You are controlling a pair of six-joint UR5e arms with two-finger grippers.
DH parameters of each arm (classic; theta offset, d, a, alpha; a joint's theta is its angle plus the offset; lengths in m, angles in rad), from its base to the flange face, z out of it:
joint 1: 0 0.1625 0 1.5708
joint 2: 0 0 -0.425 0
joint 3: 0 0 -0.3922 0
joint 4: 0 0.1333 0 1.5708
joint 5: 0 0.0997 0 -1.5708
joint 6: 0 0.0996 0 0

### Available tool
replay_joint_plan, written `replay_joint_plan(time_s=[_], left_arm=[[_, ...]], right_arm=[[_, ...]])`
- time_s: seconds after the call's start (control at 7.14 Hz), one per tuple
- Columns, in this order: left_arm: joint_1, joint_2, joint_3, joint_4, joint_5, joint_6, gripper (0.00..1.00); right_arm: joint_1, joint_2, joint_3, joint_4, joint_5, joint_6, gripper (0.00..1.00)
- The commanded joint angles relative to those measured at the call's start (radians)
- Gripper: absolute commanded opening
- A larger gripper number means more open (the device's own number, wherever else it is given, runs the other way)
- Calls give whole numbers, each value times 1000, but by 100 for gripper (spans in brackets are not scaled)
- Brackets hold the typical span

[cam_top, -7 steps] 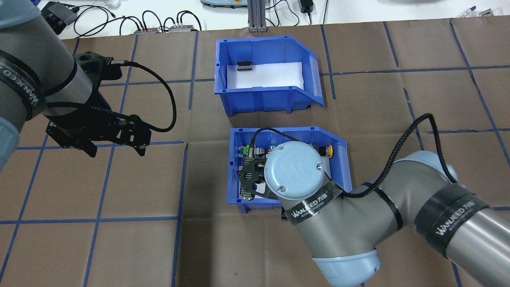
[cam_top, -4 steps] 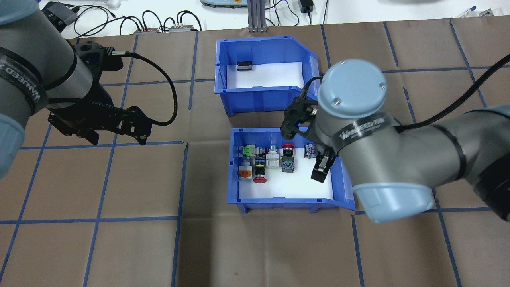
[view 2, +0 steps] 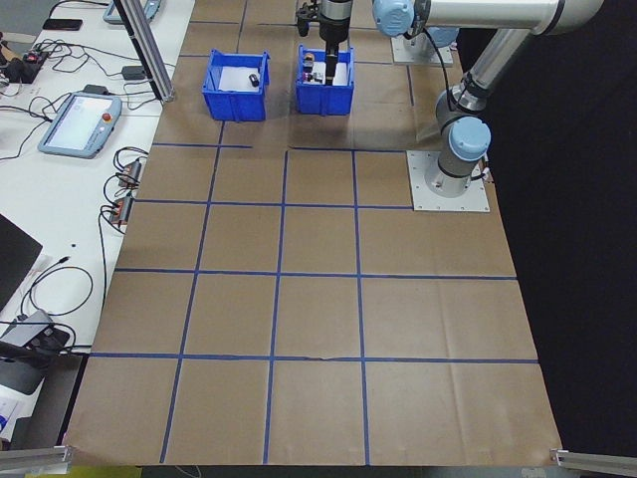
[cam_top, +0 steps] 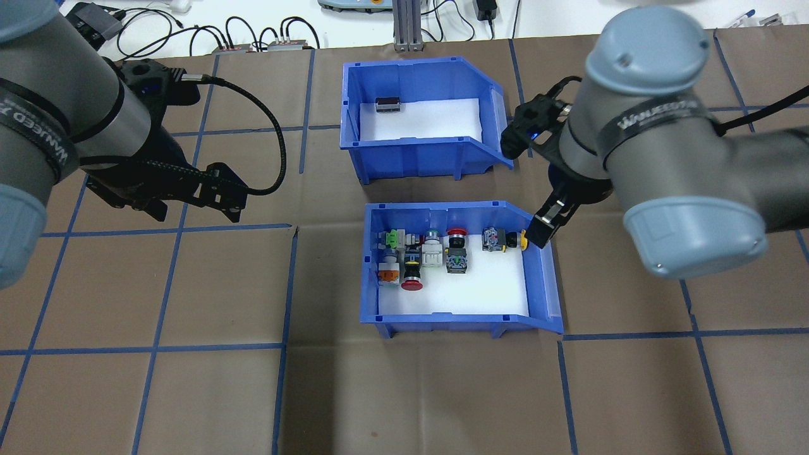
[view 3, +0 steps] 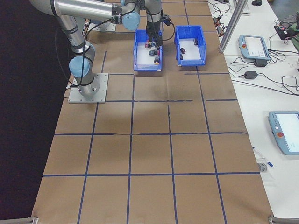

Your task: Place battery box in front

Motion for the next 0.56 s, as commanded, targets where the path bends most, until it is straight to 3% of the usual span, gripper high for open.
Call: replay_joint_plan(time_s=[0.0, 0.42], left_arm=[[0, 1, -3, 2, -4, 1, 99], [0, 3, -4, 2, -4, -1, 99]], right_arm=[[-8, 23, -35, 21, 4, 344, 100], [-8, 149, -266, 245, 20, 431, 100]])
